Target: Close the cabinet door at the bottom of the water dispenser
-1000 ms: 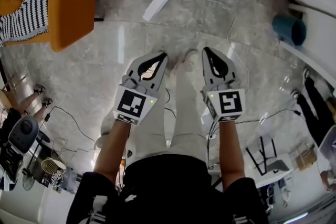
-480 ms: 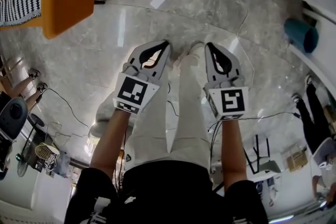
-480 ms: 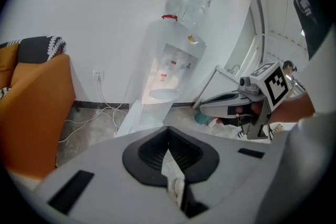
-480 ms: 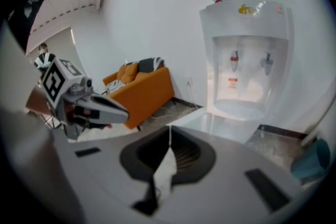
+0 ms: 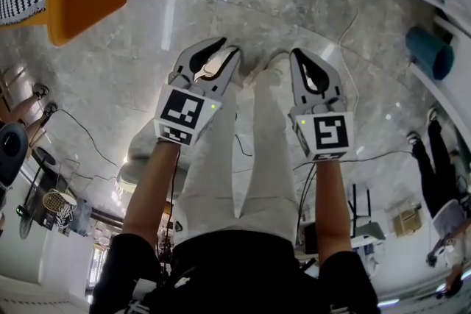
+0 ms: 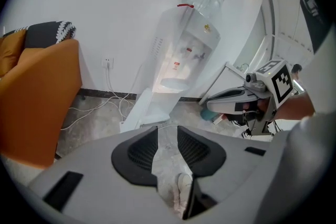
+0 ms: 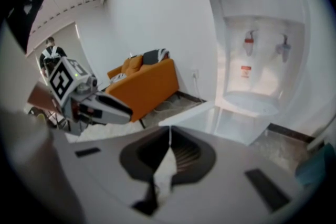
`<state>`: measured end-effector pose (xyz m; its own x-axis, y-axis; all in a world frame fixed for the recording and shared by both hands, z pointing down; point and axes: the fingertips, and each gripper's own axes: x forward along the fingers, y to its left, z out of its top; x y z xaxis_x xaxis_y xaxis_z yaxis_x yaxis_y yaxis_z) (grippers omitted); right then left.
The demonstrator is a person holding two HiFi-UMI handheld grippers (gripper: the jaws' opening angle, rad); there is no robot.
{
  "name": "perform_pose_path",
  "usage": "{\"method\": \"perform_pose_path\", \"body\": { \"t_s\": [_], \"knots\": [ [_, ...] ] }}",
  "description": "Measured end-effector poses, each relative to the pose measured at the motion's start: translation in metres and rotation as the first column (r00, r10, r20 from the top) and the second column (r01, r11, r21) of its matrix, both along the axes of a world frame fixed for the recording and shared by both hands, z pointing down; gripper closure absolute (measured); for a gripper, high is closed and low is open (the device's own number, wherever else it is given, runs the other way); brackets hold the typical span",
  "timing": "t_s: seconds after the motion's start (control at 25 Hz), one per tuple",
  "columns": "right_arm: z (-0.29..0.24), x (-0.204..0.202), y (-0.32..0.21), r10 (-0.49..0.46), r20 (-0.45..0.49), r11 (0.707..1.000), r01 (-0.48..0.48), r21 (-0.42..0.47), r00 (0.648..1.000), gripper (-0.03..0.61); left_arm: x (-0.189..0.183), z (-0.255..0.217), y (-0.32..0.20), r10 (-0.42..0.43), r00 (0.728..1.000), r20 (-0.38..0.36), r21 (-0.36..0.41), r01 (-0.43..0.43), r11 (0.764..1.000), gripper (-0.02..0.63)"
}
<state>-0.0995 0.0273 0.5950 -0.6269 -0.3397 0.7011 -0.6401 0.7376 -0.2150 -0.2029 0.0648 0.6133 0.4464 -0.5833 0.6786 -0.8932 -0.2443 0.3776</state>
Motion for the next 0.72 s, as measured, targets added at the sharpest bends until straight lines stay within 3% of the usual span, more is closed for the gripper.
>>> {"method": "perform_pose_path", "body": {
  "t_s": [0.36, 0.72],
  "knots": [
    [0.020, -0.018, 0.006, -0.098, -0.021, 0.995, 0.099, 0.016, 0.995, 0.543, -0.017, 0.044, 0.007, -0.007, 1.000, 0.010, -0.105, 0.008, 0.994, 0.415],
    [0.038, -0.020, 0.004, -0.109, -0.041, 0.994, 0.109, 0.010, 0.993, 0.543, -0.024, 0.086, -0.013, -0.018, 1.000, -0.011, -0.100, 0.017, 0.995, 0.341]
  ]
}}
